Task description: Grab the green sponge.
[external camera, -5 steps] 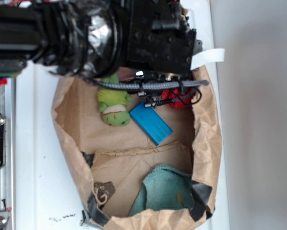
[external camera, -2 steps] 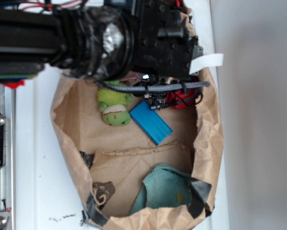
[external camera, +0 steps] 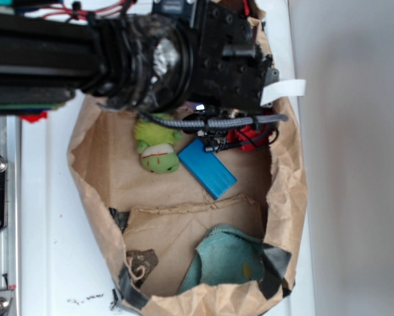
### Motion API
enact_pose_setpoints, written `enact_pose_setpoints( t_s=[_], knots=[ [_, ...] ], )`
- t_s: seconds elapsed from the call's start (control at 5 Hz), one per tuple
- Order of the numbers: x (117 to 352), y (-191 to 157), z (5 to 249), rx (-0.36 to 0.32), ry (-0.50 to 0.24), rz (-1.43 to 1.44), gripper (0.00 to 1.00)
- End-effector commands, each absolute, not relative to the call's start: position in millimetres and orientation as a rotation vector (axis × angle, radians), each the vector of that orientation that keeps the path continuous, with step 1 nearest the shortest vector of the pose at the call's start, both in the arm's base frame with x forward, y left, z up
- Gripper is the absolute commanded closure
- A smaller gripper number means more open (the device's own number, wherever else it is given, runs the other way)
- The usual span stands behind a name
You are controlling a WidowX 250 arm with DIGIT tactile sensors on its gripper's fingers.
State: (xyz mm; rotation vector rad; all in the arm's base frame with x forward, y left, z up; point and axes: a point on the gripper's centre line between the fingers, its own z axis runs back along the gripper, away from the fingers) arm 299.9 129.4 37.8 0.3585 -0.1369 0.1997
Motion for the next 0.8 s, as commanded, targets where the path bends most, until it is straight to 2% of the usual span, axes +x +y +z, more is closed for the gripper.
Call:
enact_pose_setpoints(
  t_s=[0.0,0.2,0.4,0.6],
  knots=[
    [305.6,139.9,39.9,0.372,-0.138,0.212,0.00],
    [307.3,140.0,39.7,0.384,-0.155,0.217,0.00],
    [308.1,139.9,36.7,0.396,-0.173,0.226,1.00],
    [308.1,139.8,36.7,0.399,-0.181,0.229,1.00]
  ],
)
